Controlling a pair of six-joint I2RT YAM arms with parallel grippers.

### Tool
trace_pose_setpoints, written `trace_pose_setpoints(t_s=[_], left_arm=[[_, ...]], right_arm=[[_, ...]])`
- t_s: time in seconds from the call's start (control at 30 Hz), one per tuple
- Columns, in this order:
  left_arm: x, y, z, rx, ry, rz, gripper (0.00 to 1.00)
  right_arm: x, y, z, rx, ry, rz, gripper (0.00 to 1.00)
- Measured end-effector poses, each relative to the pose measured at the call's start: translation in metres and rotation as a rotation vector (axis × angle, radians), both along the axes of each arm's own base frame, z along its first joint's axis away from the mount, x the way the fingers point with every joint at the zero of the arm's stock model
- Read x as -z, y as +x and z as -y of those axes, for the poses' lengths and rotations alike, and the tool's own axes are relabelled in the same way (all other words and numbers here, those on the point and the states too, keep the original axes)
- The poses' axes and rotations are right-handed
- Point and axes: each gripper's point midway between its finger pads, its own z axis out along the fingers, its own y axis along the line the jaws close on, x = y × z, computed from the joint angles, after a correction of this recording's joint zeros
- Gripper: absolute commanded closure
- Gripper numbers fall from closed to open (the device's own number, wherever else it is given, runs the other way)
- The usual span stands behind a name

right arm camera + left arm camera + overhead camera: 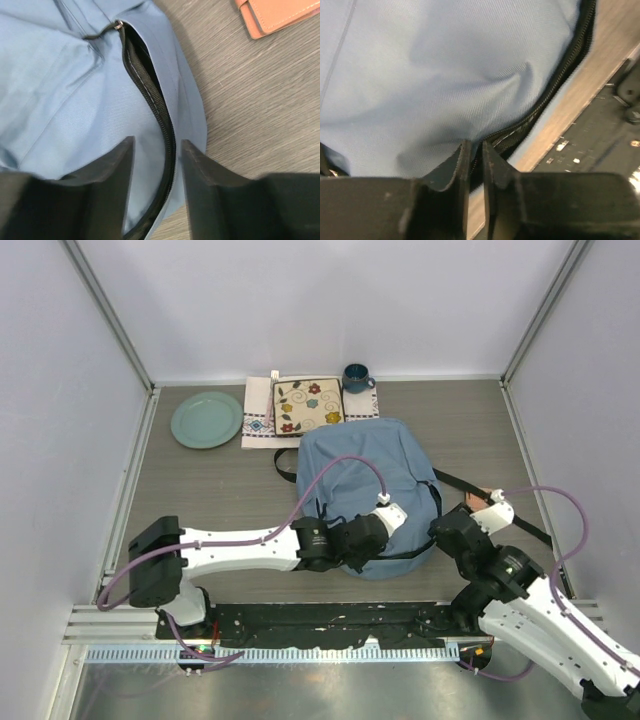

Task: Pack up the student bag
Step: Zip the student bag at the center of the board.

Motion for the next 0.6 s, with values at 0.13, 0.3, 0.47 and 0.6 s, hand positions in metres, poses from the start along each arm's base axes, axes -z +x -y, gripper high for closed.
trace_pose_setpoints(t_s=[0.13,0.3,0.47,0.6], left_arm=[[-0.012,-0.017,0.001,0.017,-0.079,-0.080,0.25],[-0.056,-0.012,-0.016,-0.056,-0.208,-0.041,0.00],[-0.101,0.042,-0.060,-0.306,-0.363,0.016,0.00],[-0.079,0.090,-0.113,-0.549,-0.364,0.000,0.01]], right_arm=[[-0.023,-0.005,0.009,0.017,0.028,0.057,0.28],[-0.059,-0.005,0.019,0.055,0.052,0.135,0.21],[-0.052,-0.005,0.020,0.066,0.021,0.096,0.17],[-0.029,-0.006,0.013,0.050,-0.008,0.009,0.15]])
